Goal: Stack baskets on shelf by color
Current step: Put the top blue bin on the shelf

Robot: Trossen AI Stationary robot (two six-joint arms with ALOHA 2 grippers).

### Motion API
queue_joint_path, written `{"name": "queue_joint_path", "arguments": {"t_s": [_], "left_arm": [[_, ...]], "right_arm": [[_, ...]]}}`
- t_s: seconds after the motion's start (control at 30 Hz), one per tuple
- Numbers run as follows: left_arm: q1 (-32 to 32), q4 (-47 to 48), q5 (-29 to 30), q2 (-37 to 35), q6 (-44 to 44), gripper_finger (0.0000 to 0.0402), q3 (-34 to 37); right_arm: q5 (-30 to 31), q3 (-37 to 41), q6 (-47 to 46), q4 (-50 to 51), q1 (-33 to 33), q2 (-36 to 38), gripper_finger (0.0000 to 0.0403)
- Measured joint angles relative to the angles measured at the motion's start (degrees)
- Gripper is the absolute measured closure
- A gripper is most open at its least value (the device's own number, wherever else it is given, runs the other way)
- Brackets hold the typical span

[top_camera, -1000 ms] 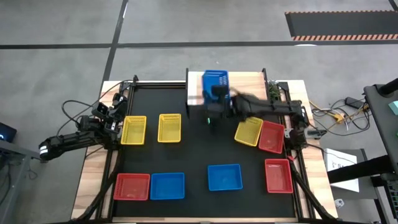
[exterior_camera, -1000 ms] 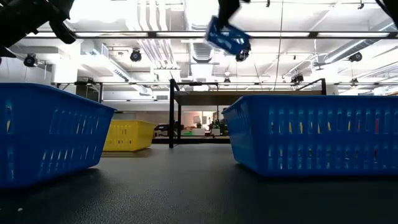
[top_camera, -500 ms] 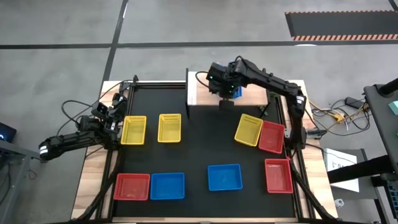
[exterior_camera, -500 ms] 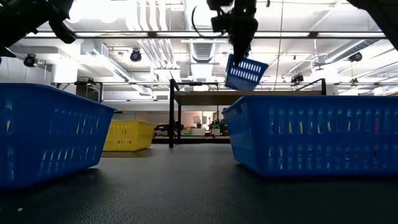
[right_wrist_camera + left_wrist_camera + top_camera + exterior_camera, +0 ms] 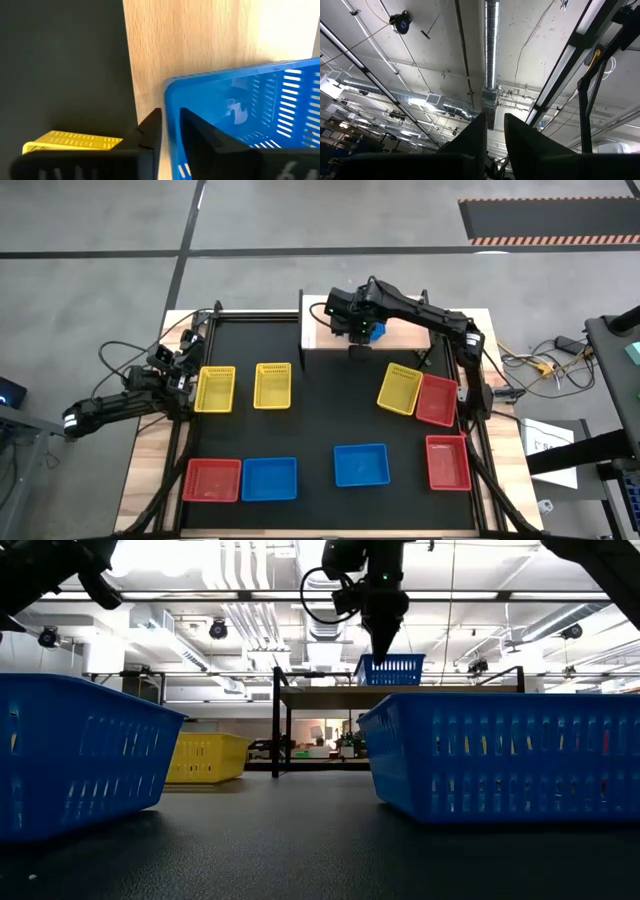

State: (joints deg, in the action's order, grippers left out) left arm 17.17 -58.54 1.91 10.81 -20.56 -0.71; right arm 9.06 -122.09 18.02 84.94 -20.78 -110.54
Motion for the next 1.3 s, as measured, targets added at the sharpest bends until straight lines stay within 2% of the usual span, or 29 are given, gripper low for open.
{"name": "queue_joint_path", "arguments": {"t_s": [0.27,0.5,0.63,0.9,1.13,1.3], "left_arm": [[0.0,-0.1,0.0,0.0,0.0,0.0352,0.0],[0.0,-0.1,0.0,0.0,0.0,0.0352,0.0],[0.0,-0.1,0.0,0.0,0.0,0.0352,0.0],[0.0,0.0,0.0,0.0,0.0,0.0352,0.1],[0.0,0.0,-0.4,0.0,-0.1,0.0352,0.1],[0.0,0.0,-0.4,0.0,-0.1,0.0352,0.1]], "right_arm": [[0.0,-1.9,-2.1,0.2,0.0,0.4,0.0265],[0.0,-6.0,-4.7,0.6,-0.1,2.6,0.0243],[-0.1,-7.0,-6.6,2.7,-2.0,3.7,0.0267],[0.0,-5.7,-11.2,5.0,-11.0,4.2,0.0385],[0.1,-4.3,-18.0,5.0,-19.9,4.3,0.0394],[-2.0,-1.3,-19.5,5.0,-22.4,4.3,0.0394]]}}
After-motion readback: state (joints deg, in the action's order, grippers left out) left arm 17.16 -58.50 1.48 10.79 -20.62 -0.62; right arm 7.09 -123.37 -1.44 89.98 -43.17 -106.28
